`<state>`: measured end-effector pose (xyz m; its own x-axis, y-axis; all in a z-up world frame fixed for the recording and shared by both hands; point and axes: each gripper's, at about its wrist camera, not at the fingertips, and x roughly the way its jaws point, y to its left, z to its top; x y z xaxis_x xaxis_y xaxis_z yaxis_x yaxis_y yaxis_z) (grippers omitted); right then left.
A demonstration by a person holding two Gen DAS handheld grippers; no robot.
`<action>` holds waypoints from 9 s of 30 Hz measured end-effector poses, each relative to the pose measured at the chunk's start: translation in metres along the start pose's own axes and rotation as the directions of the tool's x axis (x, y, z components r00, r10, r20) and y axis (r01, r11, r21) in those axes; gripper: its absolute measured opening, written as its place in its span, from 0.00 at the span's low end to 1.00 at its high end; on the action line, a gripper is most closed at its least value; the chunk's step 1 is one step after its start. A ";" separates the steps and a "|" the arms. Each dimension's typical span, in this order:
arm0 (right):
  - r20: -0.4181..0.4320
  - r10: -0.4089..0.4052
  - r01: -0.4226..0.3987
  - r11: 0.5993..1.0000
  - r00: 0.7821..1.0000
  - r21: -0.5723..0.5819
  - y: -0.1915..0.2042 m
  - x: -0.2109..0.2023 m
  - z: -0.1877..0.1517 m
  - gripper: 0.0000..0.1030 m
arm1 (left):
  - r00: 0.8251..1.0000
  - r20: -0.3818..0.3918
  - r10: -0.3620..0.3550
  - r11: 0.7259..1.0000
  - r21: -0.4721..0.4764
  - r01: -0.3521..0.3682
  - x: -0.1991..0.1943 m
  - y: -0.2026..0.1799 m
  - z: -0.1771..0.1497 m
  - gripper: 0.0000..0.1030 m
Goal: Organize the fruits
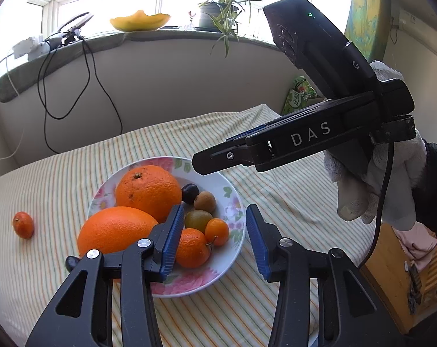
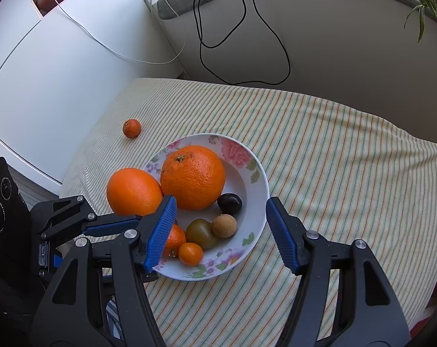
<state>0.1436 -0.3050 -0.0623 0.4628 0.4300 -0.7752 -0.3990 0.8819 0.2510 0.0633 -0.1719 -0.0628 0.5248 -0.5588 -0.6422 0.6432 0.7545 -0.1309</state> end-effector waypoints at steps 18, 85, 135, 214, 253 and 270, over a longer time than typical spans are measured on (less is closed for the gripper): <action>0.022 -0.014 0.015 0.999 1.000 -0.032 0.022 -0.001 0.010 0.65 | 0.999 0.044 0.031 0.997 -0.066 -0.029 -0.025 0.032 -0.007 0.45; -0.374 0.058 -0.143 0.969 0.926 -0.204 0.196 0.221 0.140 0.64 | 0.993 -0.051 0.108 0.979 -0.168 -0.116 -0.006 0.141 -0.062 0.40; -0.340 0.026 -0.115 0.963 0.940 -0.243 0.201 0.211 0.131 0.41 | 0.993 -0.022 0.119 0.967 -0.225 -0.121 -0.018 0.152 -0.065 0.22; -0.001 -0.013 0.013 1.000 1.000 -0.027 -0.007 0.044 0.022 0.41 | 0.999 0.026 0.034 0.999 -0.006 -0.034 0.009 0.000 0.009 0.23; 0.130 -0.028 0.033 0.999 0.991 -0.034 0.007 -0.005 0.002 0.66 | 0.996 0.061 0.064 0.998 -0.027 -0.062 -0.013 -0.002 0.003 0.51; 0.328 -0.098 0.078 0.994 0.940 0.074 0.007 -0.033 -0.051 0.66 | 0.981 0.087 0.176 0.980 -0.109 -0.166 -0.037 0.010 -0.011 0.75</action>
<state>0.0848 -0.3225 -0.0647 0.7334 0.3809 -0.5631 -0.3019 0.9246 0.2322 0.0438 -0.1401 -0.0486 0.6760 -0.4454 -0.5871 0.4824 0.8697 -0.1044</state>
